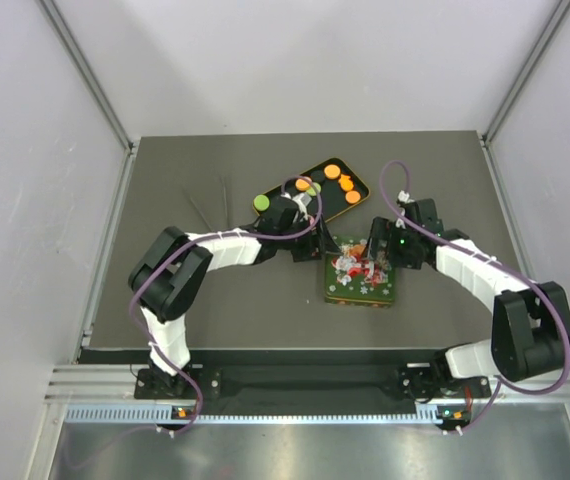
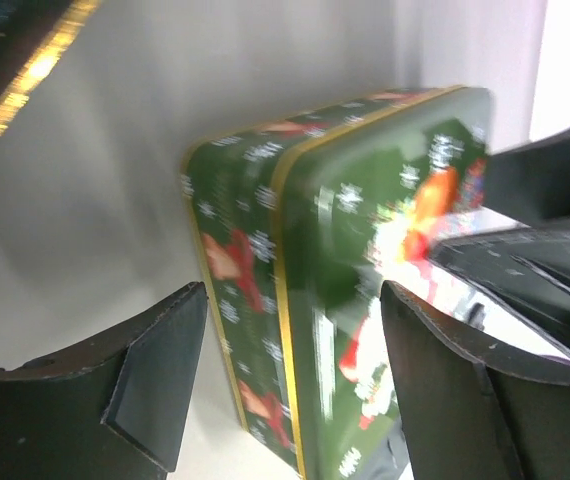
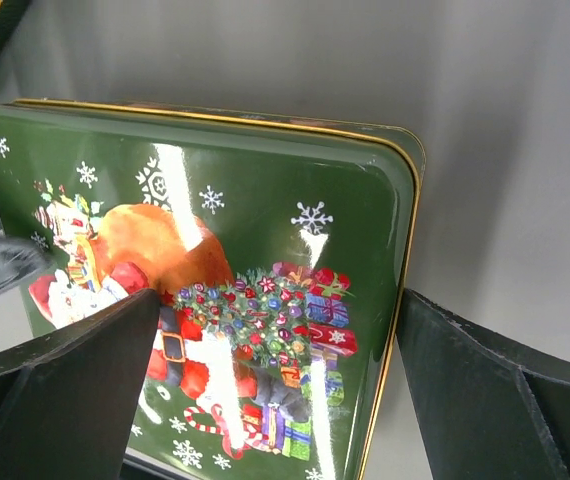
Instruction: Pack the cookies
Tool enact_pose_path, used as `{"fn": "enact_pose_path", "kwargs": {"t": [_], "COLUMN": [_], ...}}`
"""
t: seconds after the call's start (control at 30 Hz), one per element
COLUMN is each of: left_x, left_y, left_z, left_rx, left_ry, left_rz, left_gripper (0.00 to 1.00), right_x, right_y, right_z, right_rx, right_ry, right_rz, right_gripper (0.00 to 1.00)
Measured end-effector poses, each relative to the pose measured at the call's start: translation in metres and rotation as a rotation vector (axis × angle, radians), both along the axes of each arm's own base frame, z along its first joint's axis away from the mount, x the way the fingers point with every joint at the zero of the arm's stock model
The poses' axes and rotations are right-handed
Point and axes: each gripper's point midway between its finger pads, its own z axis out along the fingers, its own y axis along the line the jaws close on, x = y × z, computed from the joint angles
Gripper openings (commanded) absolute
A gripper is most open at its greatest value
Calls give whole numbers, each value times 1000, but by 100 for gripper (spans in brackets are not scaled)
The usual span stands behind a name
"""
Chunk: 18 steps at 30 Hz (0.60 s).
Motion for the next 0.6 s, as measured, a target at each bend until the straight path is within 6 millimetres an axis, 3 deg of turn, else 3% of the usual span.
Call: {"fn": "enact_pose_path", "kwargs": {"t": [0.1,0.3,0.6], "left_x": [5,20,26], "left_y": [3,-1,-9], "left_z": [-10,-10,-8], "left_rx": [9,-5,-38], "left_ry": [22,12,10], "left_rz": [10,17,12], "left_gripper": [73,68,62], "right_x": [4,12,19], "right_y": [1,2,1], "right_z": [-1,-1,-1], "right_rx": [3,10,12], "right_ry": [-3,-28,-47], "right_rz": [1,-6,-15], "right_gripper": [100,100,100]}}
